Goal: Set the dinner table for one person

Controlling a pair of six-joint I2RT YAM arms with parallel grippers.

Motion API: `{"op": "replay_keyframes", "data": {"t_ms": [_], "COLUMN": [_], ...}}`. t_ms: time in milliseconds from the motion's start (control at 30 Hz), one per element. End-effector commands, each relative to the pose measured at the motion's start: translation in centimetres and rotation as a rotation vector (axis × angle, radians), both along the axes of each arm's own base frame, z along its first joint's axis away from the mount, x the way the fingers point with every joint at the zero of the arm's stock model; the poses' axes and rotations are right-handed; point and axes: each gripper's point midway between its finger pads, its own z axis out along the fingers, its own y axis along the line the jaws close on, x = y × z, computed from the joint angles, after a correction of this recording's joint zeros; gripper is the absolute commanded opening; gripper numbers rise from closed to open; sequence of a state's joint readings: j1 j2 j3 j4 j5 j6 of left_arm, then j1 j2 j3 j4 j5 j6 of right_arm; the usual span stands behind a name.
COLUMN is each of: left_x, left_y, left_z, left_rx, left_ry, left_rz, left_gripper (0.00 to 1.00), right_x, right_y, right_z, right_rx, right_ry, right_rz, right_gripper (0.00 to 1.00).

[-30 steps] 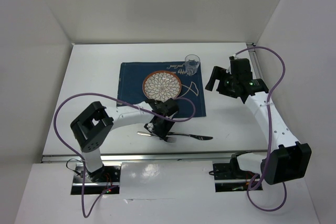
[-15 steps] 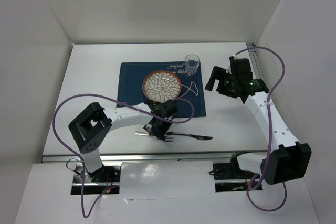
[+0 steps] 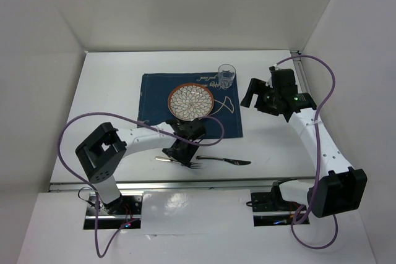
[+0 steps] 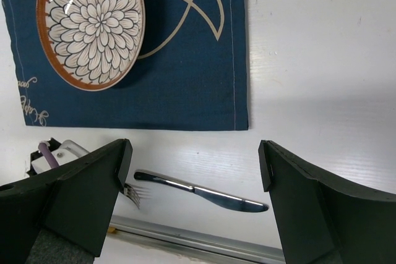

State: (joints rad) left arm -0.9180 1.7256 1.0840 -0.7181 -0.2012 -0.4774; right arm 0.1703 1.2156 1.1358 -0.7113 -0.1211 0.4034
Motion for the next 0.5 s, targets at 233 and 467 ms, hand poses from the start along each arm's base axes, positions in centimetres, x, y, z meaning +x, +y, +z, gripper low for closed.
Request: {"op": "replay_keyframes", "data": {"t_ms": [233, 467], "left_x": [0.0, -1.8], "left_y": [0.0, 1.1], "left_z": [4.4, 2.5], "left_rx": [-0.058, -0.005], "left_ry": [-0.048, 0.056], "left_rz": [-0.024, -0.084], "left_gripper": [0.72, 0.87], "right_x": [-0.4, -0.5], "right_y": [0.5, 0.5], "right_z": [0.4, 0.1], "right_rx": [0.021, 0.020], "right_ry": [-0.015, -0.006], "right_rz": [0.014, 0.014], "right_gripper": [0.97, 0.97]}}
